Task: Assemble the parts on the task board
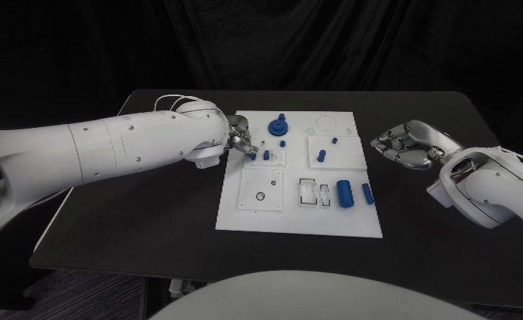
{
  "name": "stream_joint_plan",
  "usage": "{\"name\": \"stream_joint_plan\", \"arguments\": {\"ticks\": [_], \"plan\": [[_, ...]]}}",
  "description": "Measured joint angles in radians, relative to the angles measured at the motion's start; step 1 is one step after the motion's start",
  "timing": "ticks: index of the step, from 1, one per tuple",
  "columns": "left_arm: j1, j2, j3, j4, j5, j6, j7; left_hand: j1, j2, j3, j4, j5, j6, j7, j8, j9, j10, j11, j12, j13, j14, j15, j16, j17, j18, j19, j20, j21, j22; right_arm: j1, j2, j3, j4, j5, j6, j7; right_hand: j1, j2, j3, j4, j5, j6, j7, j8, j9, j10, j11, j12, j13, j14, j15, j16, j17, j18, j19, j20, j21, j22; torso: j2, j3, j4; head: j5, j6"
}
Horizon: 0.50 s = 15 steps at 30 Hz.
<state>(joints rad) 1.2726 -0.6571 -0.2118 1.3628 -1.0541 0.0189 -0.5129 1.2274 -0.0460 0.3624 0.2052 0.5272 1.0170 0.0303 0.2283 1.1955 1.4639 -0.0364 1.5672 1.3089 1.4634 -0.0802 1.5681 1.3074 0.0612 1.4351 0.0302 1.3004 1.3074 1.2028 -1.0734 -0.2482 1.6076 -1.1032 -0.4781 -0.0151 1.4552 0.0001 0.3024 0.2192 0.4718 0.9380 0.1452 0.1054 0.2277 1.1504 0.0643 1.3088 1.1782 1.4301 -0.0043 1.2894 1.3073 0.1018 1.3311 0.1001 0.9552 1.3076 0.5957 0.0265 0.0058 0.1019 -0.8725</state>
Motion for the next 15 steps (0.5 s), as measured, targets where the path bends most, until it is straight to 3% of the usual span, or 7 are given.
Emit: {"name": "stream_joint_plan", "arguments": {"ticks": [10,15], "plan": [[-0.001,-0.044,0.000,0.047,-0.001,-0.124,0.026,-0.011,-0.010,0.018,-0.004,0.000,0.003,0.000,0.000,0.002,0.000,0.000,0.000,0.000,0.000,0.000,0.000,0.000,0.000,0.000,0.000,-0.010,0.000,0.000,-0.002,0.000,0.000,0.000,0.000,0.000,0.000,0.000,0.000,0.000,0.000,0.000,0.000,0.000,0.000,0.000,0.000,0.000,0.000,0.000,0.000,0.000,0.000,0.000,0.000,0.000,0.000,0.000,0.000,0.0001,0.0000,-0.002,0.000],[-0.020,-0.063,0.000,0.065,-0.026,-0.198,0.043,-0.019,-0.018,0.026,0.001,0.000,0.003,0.000,0.000,0.003,0.000,0.000,0.000,0.000,0.000,0.000,0.000,0.000,0.000,0.000,0.000,-0.010,0.000,0.000,-0.004,0.000,0.000,0.000,0.000,0.000,0.000,0.000,0.000,0.000,0.000,0.000,0.000,0.000,0.000,0.000,0.000,0.000,-0.001,0.000,0.000,-0.005,0.000,0.000,0.000,0.000,-0.004,0.000,0.000,0.0001,0.0000,-0.003,0.000]]}}
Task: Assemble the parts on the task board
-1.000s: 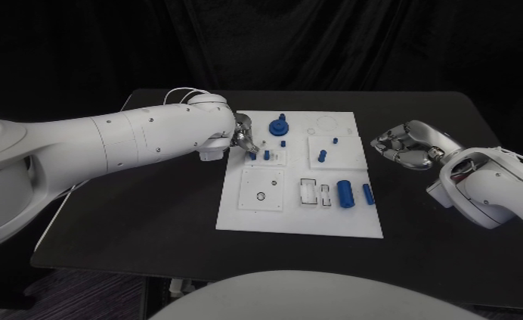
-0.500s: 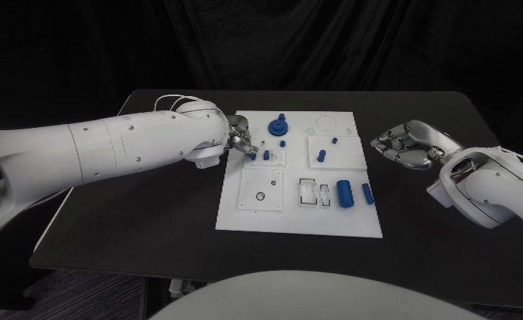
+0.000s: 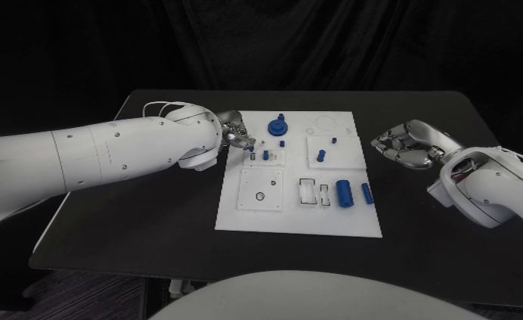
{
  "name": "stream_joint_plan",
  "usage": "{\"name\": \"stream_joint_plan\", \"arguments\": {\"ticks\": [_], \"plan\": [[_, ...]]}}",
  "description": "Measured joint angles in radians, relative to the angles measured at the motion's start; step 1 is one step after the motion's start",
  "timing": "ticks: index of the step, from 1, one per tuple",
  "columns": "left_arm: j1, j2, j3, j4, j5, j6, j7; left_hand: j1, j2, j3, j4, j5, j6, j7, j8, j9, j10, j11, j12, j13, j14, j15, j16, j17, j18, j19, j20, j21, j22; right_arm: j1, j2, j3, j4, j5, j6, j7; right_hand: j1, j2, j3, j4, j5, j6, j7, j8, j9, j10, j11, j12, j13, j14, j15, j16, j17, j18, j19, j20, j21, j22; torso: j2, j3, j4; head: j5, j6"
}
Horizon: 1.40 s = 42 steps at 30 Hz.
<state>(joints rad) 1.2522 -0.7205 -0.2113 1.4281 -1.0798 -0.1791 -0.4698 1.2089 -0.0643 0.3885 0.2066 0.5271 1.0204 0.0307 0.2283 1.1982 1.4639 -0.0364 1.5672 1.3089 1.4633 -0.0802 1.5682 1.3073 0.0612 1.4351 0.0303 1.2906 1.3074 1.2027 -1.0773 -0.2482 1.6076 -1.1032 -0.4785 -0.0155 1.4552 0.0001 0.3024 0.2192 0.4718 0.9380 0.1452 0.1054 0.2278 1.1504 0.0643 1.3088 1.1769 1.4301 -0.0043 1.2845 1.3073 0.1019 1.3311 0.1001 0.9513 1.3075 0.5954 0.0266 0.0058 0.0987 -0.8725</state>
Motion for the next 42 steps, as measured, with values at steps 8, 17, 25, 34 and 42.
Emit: {"name": "stream_joint_plan", "arguments": {"ticks": [8,17,25,34,42], "plan": [[-0.049,-0.011,-0.001,0.009,-0.053,-0.149,0.036,0.000,0.000,0.003,0.003,0.000,0.002,0.002,0.000,0.001,0.000,0.000,0.000,0.000,0.000,0.000,0.000,0.000,0.000,0.000,0.000,0.000,0.000,0.000,-0.007,0.000,0.005,0.000,-0.001,0.000,0.000,0.000,0.000,0.000,0.000,0.000,0.000,0.000,0.000,0.000,0.000,0.000,0.000,0.000,0.000,0.000,0.000,0.000,0.000,0.000,0.000,0.000,0.000,0.0001,-0.0001,-0.004,0.000],[-0.093,-0.006,-0.001,-0.007,-0.084,-0.280,0.076,0.000,0.000,0.008,0.003,0.000,0.001,0.001,0.000,0.003,0.000,0.000,0.000,0.000,0.000,0.000,0.000,0.000,0.000,0.000,0.000,-0.003,0.000,0.000,-0.011,0.000,0.008,0.000,-0.002,0.000,0.000,0.000,0.000,0.000,0.000,0.000,0.000,0.000,0.000,0.000,0.000,0.000,0.000,0.000,0.000,0.000,0.000,0.000,0.000,0.000,0.000,0.000,0.000,0.0001,-0.0001,-0.008,0.000],[-0.103,-0.001,-0.001,-0.018,-0.095,-0.321,0.096,-0.001,-0.001,0.009,0.004,0.000,0.001,0.001,0.000,0.005,0.000,0.000,0.000,0.000,0.000,0.000,0.000,0.000,0.000,0.000,0.000,-0.004,0.000,0.000,-0.012,0.000,0.009,0.000,-0.002,0.000,0.000,0.000,0.000,0.000,0.000,0.000,0.000,0.000,0.000,0.000,0.000,0.000,0.000,0.000,0.000,0.000,0.000,0.000,0.000,0.000,0.000,0.000,0.000,0.0001,-0.0001,-0.007,0.000],[-0.110,0.001,-0.001,-0.019,-0.100,-0.325,0.100,-0.001,-0.001,0.012,0.007,-0.001,0.003,-0.001,0.000,0.005,0.000,0.000,0.000,0.000,0.000,0.000,0.000,0.000,0.000,0.000,0.000,-0.004,0.000,0.000,-0.012,0.000,0.009,0.000,-0.002,0.000,0.000,0.000,0.000,0.000,0.000,0.000,0.000,0.000,0.000,0.000,0.000,0.000,0.000,0.000,0.000,0.000,0.000,0.000,0.000,0.000,0.000,0.000,0.000,0.0003,-0.0001,-0.007,0.000],[-0.129,-0.003,-0.001,-0.019,-0.101,-0.325,0.101,-0.001,-0.001,0.012,0.007,-0.002,0.005,-0.002,0.000,0.005,0.000,0.000,0.000,0.000,0.000,0.000,0.000,0.000,0.000,0.000,0.000,-0.004,0.000,0.000,-0.014,0.000,0.010,0.000,-0.002,0.000,0.000,0.000,0.000,0.000,0.000,0.000,0.000,0.000,0.000,0.000,0.000,0.000,0.000,0.000,0.000,0.000,0.000,0.000,0.000,0.000,0.000,0.000,0.000,0.0003,-0.0001,-0.009,0.000]]}}
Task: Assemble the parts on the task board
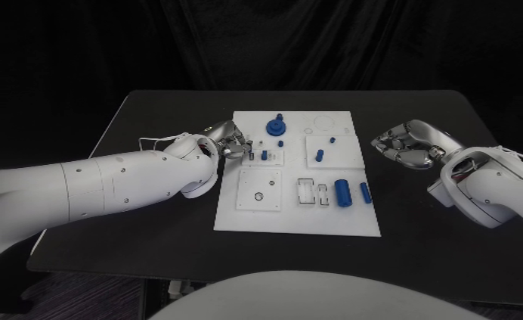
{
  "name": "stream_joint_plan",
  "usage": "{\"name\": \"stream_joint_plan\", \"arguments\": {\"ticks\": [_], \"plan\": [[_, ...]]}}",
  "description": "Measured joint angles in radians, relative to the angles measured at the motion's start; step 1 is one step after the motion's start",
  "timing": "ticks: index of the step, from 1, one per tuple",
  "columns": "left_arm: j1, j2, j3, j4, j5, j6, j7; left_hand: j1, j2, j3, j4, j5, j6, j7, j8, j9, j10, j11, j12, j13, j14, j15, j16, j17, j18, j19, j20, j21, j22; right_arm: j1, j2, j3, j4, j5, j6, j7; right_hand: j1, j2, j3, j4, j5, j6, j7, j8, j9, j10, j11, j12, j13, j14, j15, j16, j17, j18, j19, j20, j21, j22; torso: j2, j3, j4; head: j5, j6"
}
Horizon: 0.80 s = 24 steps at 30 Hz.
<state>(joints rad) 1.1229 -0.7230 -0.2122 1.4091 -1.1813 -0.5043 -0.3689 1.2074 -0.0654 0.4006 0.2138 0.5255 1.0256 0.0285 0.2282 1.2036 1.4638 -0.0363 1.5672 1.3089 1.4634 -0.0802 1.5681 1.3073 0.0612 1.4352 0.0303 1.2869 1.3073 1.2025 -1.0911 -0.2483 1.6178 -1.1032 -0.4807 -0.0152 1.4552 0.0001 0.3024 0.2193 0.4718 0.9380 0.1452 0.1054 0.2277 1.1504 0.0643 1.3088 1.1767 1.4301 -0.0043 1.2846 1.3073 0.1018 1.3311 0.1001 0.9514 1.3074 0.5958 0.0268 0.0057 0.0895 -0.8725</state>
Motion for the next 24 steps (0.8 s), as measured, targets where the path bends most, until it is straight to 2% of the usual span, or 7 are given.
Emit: {"name": "stream_joint_plan", "arguments": {"ticks": [24], "plan": [[-0.025,-0.007,0.000,0.003,-0.002,-0.005,0.010,-0.003,-0.003,0.003,0.003,0.000,0.002,0.002,0.000,0.001,0.000,0.000,0.000,0.000,0.000,0.000,0.000,0.000,0.000,0.000,0.000,0.000,0.000,0.000,0.000,0.000,0.000,0.000,0.000,0.000,0.000,0.000,0.000,0.000,0.000,0.000,0.000,0.000,0.000,0.000,0.000,0.000,0.000,0.000,0.000,0.000,0.000,0.000,0.000,0.000,0.000,0.000,0.000,-0.0001,0.0001,0.002,0.000]]}}
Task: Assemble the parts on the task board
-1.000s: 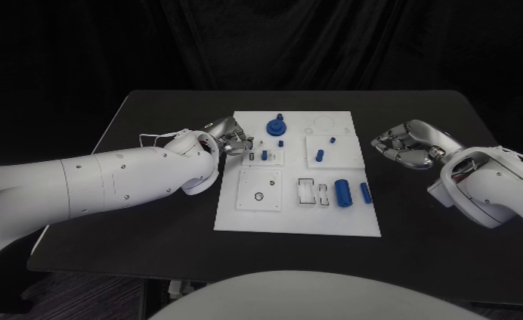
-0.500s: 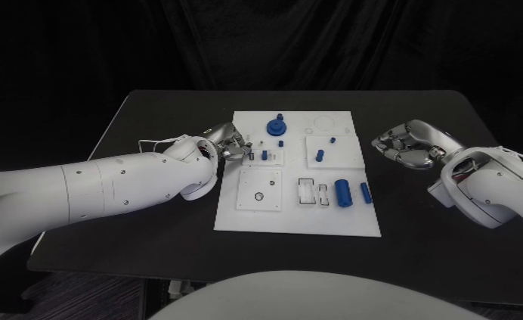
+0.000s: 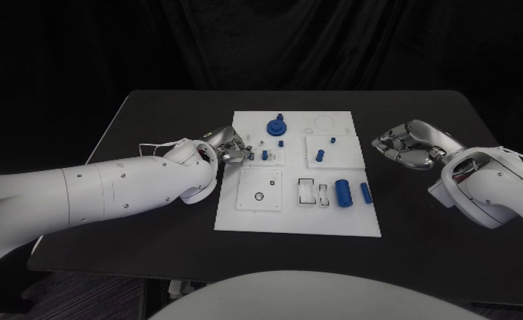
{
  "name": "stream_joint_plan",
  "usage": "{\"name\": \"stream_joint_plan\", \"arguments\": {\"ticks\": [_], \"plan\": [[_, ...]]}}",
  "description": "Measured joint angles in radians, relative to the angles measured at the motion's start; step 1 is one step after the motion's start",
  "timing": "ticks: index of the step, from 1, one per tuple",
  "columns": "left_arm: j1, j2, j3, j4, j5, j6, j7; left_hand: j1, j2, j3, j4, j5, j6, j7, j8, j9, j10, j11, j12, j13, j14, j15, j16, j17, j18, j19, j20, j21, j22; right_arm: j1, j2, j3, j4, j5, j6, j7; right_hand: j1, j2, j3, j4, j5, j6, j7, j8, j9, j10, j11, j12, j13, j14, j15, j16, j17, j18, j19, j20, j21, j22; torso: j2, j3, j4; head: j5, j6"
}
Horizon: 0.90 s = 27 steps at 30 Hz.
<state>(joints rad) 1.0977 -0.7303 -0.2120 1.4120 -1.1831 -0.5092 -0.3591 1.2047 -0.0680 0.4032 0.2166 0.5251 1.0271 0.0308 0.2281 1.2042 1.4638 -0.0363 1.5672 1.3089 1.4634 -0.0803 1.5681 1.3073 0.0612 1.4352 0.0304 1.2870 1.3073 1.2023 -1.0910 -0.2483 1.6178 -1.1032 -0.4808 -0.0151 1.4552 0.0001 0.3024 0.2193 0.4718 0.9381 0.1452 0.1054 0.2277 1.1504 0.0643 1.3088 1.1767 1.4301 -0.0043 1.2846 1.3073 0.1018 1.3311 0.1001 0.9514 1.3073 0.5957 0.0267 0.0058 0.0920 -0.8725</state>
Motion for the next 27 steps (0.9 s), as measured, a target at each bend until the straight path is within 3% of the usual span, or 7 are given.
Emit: {"name": "stream_joint_plan", "arguments": {"ticks": [27], "plan": [[-0.007,0.004,0.001,0.001,-0.001,-0.008,0.010,-0.004,0.004,0.005,0.006,0.000,0.006,0.002,0.000,0.001,0.000,0.000,0.000,0.000,0.000,0.000,0.000,0.000,0.000,0.000,0.000,0.000,0.000,-0.003,0.005,0.000,-0.003,0.000,0.000,0.000,0.000,0.000,0.003,-0.003,0.000,0.000,0.000,0.000,0.000,0.000,0.000,0.000,0.000,0.000,0.000,0.000,0.000,0.000,0.000,0.000,0.000,0.001,0.000,0.0000,0.0000,0.004,0.000]]}}
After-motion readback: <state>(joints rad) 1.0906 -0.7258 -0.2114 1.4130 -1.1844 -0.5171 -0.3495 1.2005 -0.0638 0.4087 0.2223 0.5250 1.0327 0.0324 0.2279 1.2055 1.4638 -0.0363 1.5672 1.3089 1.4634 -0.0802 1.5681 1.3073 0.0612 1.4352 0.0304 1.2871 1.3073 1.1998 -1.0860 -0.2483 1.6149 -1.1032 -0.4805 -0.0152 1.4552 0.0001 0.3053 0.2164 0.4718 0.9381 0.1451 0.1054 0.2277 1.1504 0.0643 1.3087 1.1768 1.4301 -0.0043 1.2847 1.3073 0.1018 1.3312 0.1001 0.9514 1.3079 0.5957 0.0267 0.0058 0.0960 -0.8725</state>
